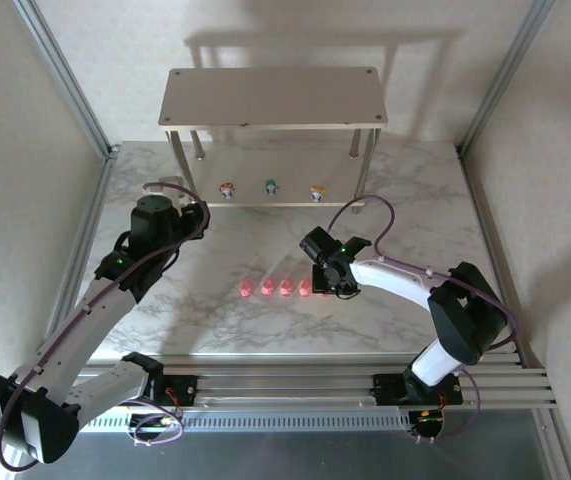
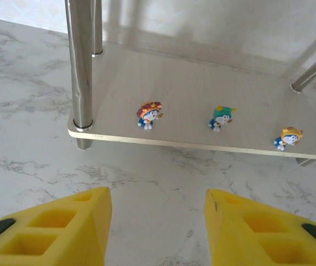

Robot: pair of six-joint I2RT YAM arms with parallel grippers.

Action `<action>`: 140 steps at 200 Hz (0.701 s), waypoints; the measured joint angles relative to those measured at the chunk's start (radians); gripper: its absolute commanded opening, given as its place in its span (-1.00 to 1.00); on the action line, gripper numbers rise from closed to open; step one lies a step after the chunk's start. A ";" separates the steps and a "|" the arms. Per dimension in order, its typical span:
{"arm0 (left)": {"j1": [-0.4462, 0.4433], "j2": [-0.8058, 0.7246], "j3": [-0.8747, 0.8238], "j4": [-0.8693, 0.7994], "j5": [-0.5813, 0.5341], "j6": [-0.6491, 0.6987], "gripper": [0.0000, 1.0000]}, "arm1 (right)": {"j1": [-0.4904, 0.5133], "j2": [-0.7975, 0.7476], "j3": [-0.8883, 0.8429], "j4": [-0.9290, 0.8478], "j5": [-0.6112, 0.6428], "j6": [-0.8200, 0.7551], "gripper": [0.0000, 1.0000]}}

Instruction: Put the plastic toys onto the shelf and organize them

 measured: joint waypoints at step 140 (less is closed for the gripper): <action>0.055 0.071 0.010 0.011 0.045 0.017 -0.03 | -0.037 0.113 0.045 0.035 -0.068 -0.050 -0.78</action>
